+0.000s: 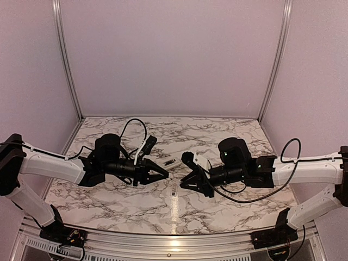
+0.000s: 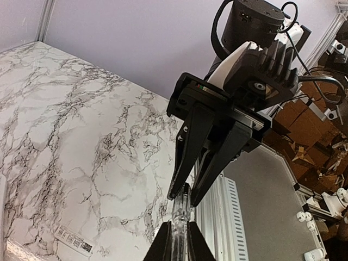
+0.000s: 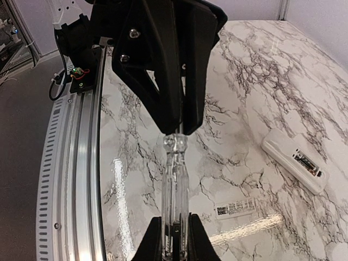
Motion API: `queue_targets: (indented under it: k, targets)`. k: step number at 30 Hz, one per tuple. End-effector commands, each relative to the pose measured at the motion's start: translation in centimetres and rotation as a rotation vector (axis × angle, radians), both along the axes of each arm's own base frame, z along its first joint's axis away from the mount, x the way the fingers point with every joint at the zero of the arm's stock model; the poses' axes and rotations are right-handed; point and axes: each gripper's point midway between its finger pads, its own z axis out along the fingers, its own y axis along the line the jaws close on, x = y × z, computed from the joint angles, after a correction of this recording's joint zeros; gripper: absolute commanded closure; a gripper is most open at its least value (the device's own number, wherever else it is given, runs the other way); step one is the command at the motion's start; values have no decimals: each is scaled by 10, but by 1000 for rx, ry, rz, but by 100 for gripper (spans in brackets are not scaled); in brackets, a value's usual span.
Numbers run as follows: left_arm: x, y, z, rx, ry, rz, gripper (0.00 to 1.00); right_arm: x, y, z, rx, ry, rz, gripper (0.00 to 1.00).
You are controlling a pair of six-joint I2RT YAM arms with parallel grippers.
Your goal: Unload the batteries from the remote control
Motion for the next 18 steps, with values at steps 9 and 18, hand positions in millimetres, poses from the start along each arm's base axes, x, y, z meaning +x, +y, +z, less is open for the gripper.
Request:
queue_targets:
  k: [9,18]
  targets:
    - [2,-5,4,-2,-1,14,100,10,5,18,32,-53,-39,88]
    - [6,5,19,-44,-20,85,100,17,10,44,225,28,-135,5]
